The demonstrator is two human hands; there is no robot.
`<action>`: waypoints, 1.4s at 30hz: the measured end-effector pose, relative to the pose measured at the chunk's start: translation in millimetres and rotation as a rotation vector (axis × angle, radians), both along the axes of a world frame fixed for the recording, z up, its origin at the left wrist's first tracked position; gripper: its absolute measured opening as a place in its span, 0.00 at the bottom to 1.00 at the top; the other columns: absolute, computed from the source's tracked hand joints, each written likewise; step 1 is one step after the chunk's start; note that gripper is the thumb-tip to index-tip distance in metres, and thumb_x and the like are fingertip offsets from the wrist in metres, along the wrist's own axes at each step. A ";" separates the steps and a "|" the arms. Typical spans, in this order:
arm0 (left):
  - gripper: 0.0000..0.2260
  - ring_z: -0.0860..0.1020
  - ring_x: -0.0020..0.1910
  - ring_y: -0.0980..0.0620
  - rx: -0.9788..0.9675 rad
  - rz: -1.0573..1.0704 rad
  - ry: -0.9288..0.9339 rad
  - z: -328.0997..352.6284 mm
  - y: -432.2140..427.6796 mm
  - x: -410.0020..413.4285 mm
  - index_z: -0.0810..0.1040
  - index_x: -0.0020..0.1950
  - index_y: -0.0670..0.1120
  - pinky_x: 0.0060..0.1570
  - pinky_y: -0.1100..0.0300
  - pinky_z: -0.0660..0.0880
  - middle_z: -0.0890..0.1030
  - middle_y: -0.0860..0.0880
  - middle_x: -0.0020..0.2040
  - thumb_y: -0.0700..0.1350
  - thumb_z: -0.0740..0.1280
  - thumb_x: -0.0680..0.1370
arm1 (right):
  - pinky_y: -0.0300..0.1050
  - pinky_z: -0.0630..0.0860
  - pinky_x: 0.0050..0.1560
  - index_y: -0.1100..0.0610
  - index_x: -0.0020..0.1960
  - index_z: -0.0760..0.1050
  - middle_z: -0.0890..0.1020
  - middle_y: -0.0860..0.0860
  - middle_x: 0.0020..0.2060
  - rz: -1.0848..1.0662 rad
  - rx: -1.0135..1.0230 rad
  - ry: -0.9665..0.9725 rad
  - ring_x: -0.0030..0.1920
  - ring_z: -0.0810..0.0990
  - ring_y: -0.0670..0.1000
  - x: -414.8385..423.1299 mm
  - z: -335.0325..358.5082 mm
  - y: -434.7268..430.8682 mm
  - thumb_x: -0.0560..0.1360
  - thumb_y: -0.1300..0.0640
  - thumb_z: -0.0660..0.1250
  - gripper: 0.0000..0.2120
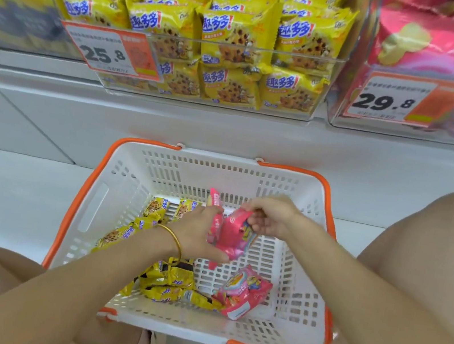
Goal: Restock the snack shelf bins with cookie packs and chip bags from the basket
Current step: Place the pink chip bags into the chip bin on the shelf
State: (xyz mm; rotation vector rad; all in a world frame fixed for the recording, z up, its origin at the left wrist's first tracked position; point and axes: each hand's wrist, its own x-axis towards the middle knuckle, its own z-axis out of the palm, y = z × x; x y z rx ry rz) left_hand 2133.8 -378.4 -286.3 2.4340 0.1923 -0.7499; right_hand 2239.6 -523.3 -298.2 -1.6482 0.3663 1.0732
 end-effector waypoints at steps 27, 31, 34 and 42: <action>0.20 0.81 0.44 0.46 -0.735 0.349 -0.277 204.6 -45.3 56.2 0.78 0.53 0.44 0.46 0.53 0.80 0.82 0.42 0.48 0.56 0.72 0.68 | 0.43 0.77 0.34 0.54 0.54 0.70 0.78 0.51 0.41 -0.217 0.500 -0.712 0.37 0.77 0.49 8.3 179.9 -101.9 0.72 0.63 0.68 0.13; 0.25 0.83 0.44 0.42 -0.607 0.327 -0.451 231.8 -72.9 75.1 0.69 0.63 0.38 0.45 0.46 0.81 0.81 0.37 0.53 0.42 0.74 0.70 | 0.52 0.81 0.42 0.59 0.50 0.71 0.78 0.55 0.42 -0.116 0.445 -0.751 0.40 0.79 0.53 13.0 210.3 -129.7 0.67 0.55 0.72 0.15; 0.22 0.83 0.45 0.43 -0.518 0.239 -0.561 261.6 -90.6 93.8 0.70 0.58 0.41 0.45 0.44 0.80 0.81 0.40 0.51 0.41 0.75 0.69 | 0.45 0.79 0.49 0.51 0.52 0.72 0.80 0.48 0.47 -0.006 0.241 -0.971 0.46 0.80 0.43 22.6 240.1 -152.4 0.58 0.45 0.73 0.25; 0.26 0.64 0.67 0.45 0.093 -0.003 -1.084 282.7 -131.5 168.1 0.66 0.68 0.46 0.66 0.57 0.61 0.63 0.44 0.67 0.50 0.70 0.74 | 0.53 0.81 0.46 0.59 0.54 0.77 0.81 0.54 0.48 -0.391 0.074 -1.043 0.47 0.81 0.51 105.6 281.8 -216.5 0.57 0.40 0.79 0.33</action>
